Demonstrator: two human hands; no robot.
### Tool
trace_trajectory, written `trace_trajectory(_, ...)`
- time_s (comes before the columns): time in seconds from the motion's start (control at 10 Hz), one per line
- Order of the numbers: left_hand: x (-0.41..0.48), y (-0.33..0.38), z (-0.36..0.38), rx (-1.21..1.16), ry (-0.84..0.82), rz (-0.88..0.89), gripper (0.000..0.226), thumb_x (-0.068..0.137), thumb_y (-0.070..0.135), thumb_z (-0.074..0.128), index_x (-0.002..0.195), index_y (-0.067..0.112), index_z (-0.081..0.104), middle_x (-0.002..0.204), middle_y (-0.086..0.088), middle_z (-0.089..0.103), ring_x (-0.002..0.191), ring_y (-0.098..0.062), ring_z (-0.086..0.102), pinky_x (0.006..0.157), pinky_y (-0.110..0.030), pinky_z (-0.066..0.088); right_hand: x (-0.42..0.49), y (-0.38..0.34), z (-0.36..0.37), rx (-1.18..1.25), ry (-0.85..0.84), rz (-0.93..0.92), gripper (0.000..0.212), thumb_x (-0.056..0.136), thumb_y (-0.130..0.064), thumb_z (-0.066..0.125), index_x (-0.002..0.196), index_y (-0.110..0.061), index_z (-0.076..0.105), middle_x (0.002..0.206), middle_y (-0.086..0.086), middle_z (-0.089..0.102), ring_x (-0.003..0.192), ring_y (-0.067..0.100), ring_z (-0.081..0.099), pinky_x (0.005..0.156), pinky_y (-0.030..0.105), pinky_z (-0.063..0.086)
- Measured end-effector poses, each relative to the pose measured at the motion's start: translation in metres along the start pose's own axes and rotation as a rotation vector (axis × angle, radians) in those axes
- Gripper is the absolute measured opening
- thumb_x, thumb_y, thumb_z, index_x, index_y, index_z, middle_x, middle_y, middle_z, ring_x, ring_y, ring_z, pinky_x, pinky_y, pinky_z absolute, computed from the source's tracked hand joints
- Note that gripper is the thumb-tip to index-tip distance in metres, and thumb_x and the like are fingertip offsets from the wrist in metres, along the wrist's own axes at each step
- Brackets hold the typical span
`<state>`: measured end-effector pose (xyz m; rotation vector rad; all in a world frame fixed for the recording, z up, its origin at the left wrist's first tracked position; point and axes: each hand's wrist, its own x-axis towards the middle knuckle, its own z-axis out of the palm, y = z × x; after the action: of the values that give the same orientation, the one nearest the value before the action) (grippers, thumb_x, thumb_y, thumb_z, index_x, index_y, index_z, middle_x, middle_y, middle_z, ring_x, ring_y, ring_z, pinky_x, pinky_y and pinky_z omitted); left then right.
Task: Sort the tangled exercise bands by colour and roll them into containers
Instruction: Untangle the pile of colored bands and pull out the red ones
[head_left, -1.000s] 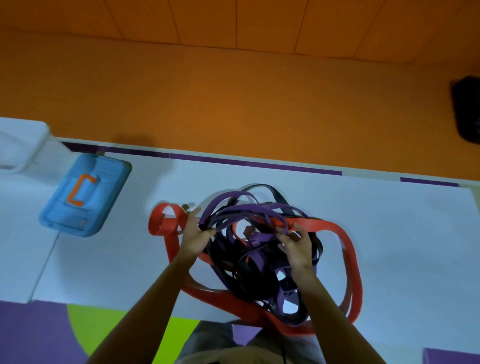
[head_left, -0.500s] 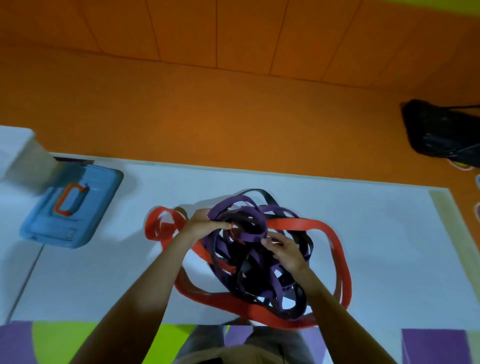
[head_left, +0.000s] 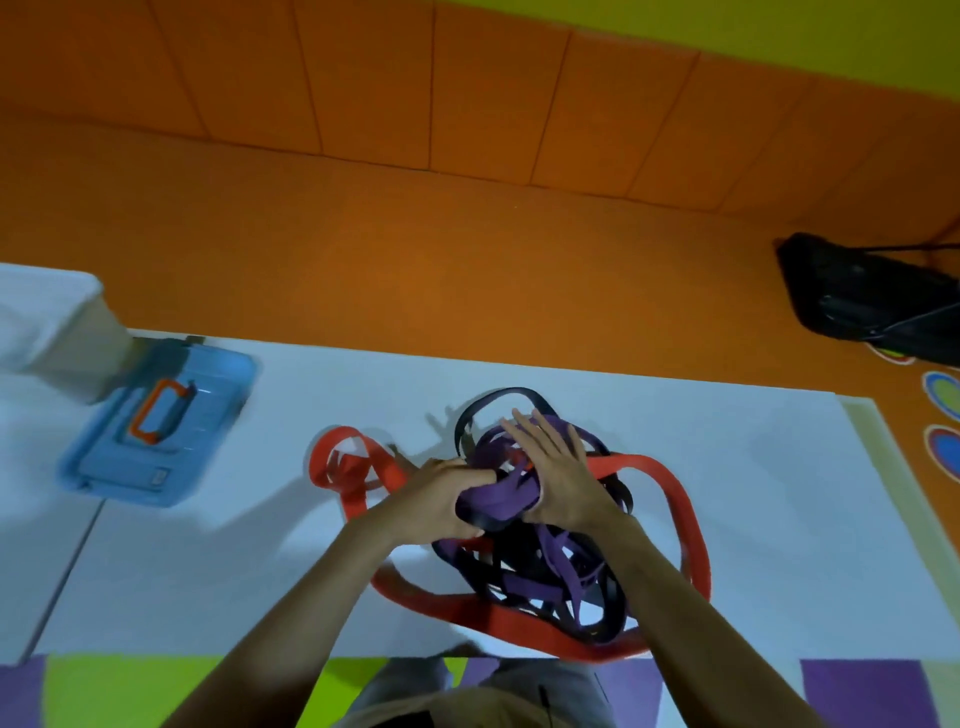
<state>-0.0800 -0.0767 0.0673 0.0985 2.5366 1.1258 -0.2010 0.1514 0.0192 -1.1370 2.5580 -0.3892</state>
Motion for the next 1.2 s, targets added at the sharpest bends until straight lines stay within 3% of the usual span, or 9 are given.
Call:
trace_trajectory(0.1,-0.006,-0.005,-0.001,0.06,-0.01,0.018,0.055,0.087,0.033,0.082,0.134,0.012,0.063,0.129,-0.016,0.067,0.122,-0.031,0.057,0.105,-0.037,0.04,-0.014,0.018,0.009,0.129,0.072,0.008,0.062,0.076,-0.036,0.077,0.135,-0.029,0.063,0.133,-0.012,0.068,0.13,0.016,0.061,0.118,0.029,0.033)
trace_trajectory(0.2,-0.011,-0.025,0.009,0.151,0.037,0.032,0.041,0.082,0.044,0.082,0.112,0.026,0.06,0.091,0.009,0.063,0.089,-0.02,0.057,0.087,-0.037,0.042,-0.035,0.014,0.011,0.229,0.057,0.114,0.025,0.075,-0.025,0.075,0.1,-0.025,0.071,0.088,-0.019,0.071,0.075,0.003,0.062,0.07,0.029,0.051)
trace_trajectory(0.3,-0.009,-0.031,0.014,0.236,0.002,-0.022,0.063,0.078,0.049,0.079,0.132,0.035,0.05,0.098,0.016,0.059,0.093,-0.016,0.056,0.098,-0.041,0.041,-0.047,0.003,0.015,0.213,0.075,0.156,0.016,0.078,-0.031,0.067,0.092,-0.027,0.062,0.074,-0.013,0.064,0.065,0.011,0.059,0.062,0.033,0.051)
trace_trajectory(0.4,0.0,-0.018,0.011,0.178,-0.045,-0.038,0.099,0.068,0.071,0.077,0.151,0.048,0.026,0.145,0.013,0.055,0.131,-0.019,0.052,0.119,-0.051,0.025,-0.044,-0.007,0.01,0.244,0.16,0.137,0.038,0.082,-0.037,0.063,0.119,-0.03,0.065,0.097,-0.014,0.073,0.086,0.009,0.067,0.076,0.028,0.055)
trace_trajectory(0.5,0.019,0.009,0.008,0.127,0.043,0.093,0.099,0.069,0.071,0.078,0.151,0.045,0.029,0.148,0.014,0.055,0.135,-0.012,0.049,0.12,-0.04,0.027,-0.031,-0.022,-0.008,0.298,0.276,0.097,0.033,0.083,-0.025,0.069,0.116,-0.022,0.064,0.098,-0.009,0.072,0.086,0.013,0.066,0.075,0.027,0.053)
trace_trajectory(0.6,0.04,0.027,0.002,0.143,0.179,0.113,0.073,0.079,0.045,0.081,0.141,0.032,0.042,0.115,0.004,0.071,0.103,-0.02,0.067,0.085,-0.028,0.048,-0.017,-0.028,-0.027,0.366,0.361,0.088,0.026,0.083,-0.018,0.071,0.107,-0.021,0.062,0.091,-0.01,0.069,0.078,0.012,0.063,0.069,0.033,0.052)
trace_trajectory(0.8,0.057,0.039,-0.031,-0.426,0.226,0.053,0.036,0.086,0.004,0.07,0.116,0.021,0.06,0.106,0.006,0.073,0.093,-0.008,0.071,0.082,-0.021,0.054,-0.003,-0.011,-0.054,0.655,0.096,0.249,0.035,0.084,-0.039,0.085,0.112,-0.041,0.065,0.099,-0.017,0.066,0.089,0.004,0.067,0.082,0.028,0.051)
trace_trajectory(1.0,0.063,0.033,-0.046,-0.414,0.159,0.045,0.032,0.089,0.004,0.069,0.117,0.021,0.064,0.11,0.006,0.073,0.102,-0.011,0.07,0.091,-0.026,0.053,0.011,0.004,-0.072,0.754,-0.253,0.322,0.027,0.086,-0.036,0.086,0.105,-0.019,0.078,0.097,-0.002,0.081,0.095,0.017,0.077,0.097,0.038,0.057)
trace_trajectory(1.2,0.066,0.018,-0.052,-0.137,0.09,-0.028,0.055,0.08,0.025,0.081,0.127,0.029,0.053,0.108,0.008,0.067,0.1,-0.018,0.067,0.086,-0.036,0.054,0.03,-0.018,-0.108,0.705,-0.164,0.321,0.025,0.099,-0.025,0.071,0.078,-0.012,0.067,0.054,-0.014,0.059,0.049,0.004,0.054,0.056,0.016,0.04)
